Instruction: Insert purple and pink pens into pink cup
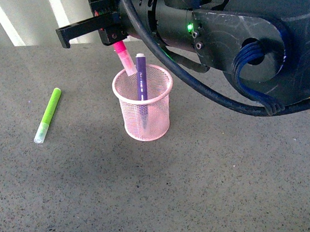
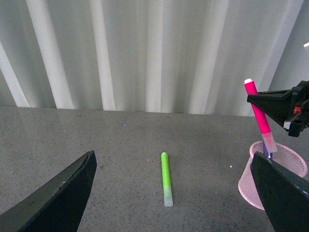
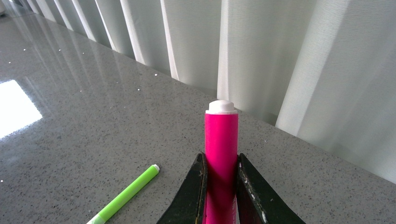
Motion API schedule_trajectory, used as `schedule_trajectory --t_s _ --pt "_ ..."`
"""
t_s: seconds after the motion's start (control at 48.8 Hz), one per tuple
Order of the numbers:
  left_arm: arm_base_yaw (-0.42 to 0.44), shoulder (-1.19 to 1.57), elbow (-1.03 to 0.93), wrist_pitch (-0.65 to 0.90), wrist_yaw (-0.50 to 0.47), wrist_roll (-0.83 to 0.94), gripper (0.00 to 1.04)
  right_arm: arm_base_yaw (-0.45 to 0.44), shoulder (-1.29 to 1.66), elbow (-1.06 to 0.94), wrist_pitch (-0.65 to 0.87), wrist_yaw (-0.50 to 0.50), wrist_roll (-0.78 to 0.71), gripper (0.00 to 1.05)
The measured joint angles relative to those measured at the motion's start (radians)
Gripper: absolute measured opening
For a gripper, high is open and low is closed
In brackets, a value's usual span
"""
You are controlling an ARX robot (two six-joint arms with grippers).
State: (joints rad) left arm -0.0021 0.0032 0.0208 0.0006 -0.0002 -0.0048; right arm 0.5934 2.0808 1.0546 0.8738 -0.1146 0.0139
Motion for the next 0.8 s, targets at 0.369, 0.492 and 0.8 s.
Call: schedule_trajectory --t_s 0.369,0.492,0.8 --pt "0.0 0.0 0.0 0.0 0.0 0.0 0.98 -0.003 0.024 -0.036 0.006 0.016 0.014 0.11" --pt "0.0 0.0 0.0 0.0 0.0 0.0 0.98 -0.007 0.024 -0.045 -0.008 0.019 0.025 0.24" --pt "0.0 0.0 0.0 0.0 0.0 0.0 0.98 -0.024 -0.03 -0.063 -0.056 0.034 0.074 0.72"
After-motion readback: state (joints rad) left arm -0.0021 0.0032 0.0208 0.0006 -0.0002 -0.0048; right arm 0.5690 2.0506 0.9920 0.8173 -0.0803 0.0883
